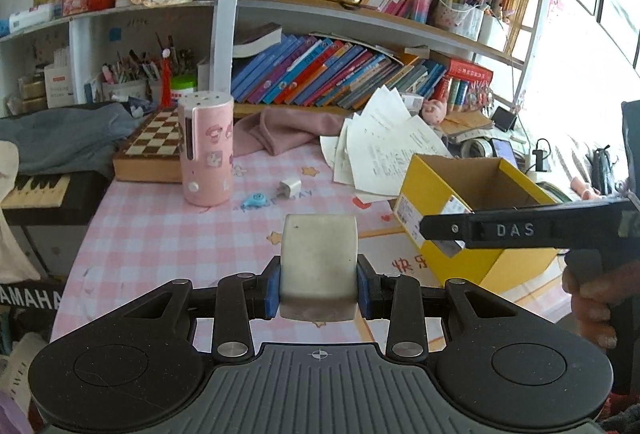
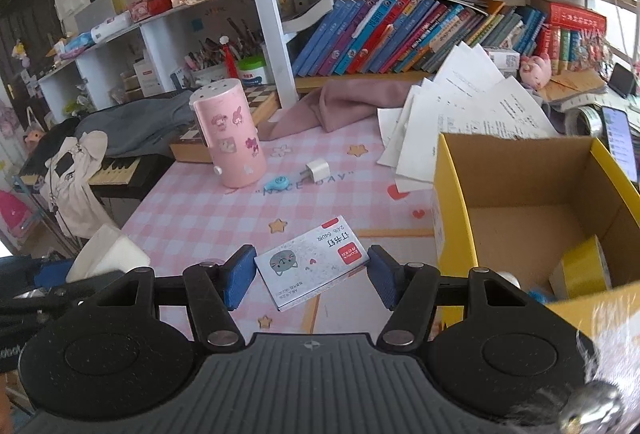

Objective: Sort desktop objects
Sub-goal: 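Carry the beige block and staples box over the yellow box with both grippers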

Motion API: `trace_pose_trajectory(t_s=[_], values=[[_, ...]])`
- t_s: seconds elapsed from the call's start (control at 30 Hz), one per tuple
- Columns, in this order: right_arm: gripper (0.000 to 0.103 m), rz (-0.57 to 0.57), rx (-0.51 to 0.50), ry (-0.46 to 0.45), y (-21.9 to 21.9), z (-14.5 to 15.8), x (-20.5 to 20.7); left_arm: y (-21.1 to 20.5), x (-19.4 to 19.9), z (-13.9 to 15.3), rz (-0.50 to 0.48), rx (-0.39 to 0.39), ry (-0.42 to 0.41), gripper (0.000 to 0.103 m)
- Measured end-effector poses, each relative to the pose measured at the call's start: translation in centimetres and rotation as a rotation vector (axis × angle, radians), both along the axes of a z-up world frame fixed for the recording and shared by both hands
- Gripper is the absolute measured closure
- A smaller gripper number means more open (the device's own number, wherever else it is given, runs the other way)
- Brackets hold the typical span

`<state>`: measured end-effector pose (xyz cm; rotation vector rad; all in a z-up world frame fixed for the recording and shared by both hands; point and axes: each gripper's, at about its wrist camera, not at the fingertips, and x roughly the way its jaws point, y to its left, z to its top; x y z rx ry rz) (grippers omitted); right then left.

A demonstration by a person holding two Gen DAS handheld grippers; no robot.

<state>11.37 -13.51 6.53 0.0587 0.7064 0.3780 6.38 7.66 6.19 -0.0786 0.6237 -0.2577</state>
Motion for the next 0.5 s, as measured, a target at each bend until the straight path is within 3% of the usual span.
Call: trace_pose_trajectory(t_s=[0.5], values=[[0.044,-0.144,-0.026,0.037,-2.1,-1.2,-4.1,-2.5,0.3,-1.0,-0.177,-0.032,0.022,0.069]])
